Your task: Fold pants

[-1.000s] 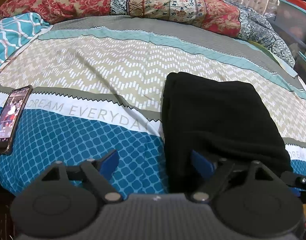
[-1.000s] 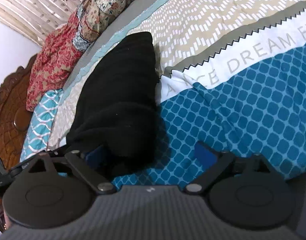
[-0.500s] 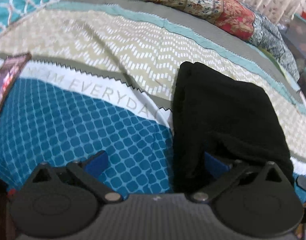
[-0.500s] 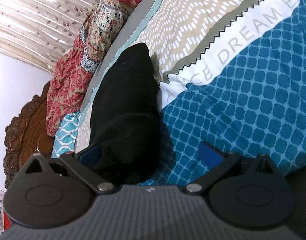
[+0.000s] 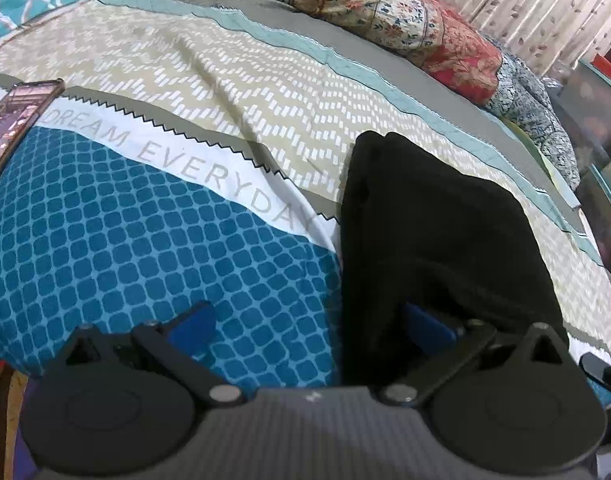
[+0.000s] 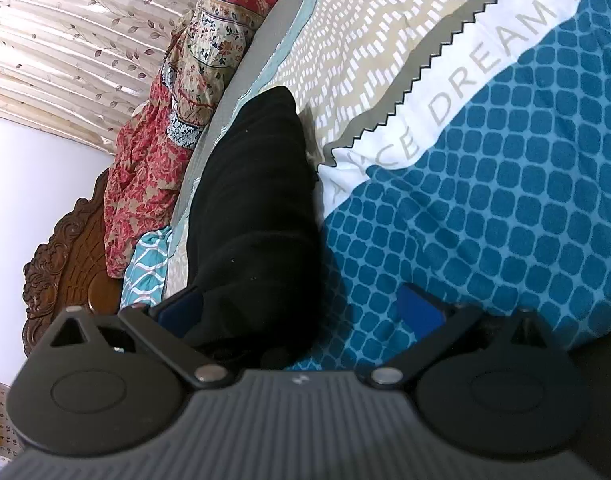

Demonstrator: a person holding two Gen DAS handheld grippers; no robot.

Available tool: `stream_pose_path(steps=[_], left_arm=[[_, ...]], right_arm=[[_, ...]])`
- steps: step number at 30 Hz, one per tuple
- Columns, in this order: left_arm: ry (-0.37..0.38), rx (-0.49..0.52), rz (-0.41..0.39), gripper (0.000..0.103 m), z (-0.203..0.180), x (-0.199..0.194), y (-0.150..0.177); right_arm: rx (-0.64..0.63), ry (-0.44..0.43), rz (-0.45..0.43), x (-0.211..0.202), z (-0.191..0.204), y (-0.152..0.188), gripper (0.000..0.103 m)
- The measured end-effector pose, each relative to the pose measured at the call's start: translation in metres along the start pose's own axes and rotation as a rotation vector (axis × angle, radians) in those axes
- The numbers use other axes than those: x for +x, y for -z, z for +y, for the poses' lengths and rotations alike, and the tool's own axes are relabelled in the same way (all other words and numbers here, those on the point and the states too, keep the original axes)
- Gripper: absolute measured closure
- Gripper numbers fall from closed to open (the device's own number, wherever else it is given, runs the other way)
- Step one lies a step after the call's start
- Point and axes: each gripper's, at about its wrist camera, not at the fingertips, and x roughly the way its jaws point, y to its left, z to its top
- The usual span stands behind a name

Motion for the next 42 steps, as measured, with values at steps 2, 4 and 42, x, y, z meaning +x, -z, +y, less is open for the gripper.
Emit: stream_pose_path(steps=[2,4,42], left_arm=[[0.010,-0.006,0.009,0.000,0.002,0.000,-0.002],[0.012,-0.007,0.008,0.000,0.002,0.000,-0.002],[-0.014,0.069,0.089,0.000,-0.009,0.014,-0.018]], right_arm=[[0.001,-0.001,0.003,-0.001,0.000,0.000,0.000],[0.001,-0.001,0.006,-0.001,0.000,-0.001,0.000],[-0.004,-0.021,0.005,-0.004,-0.001,0.000,0.000]])
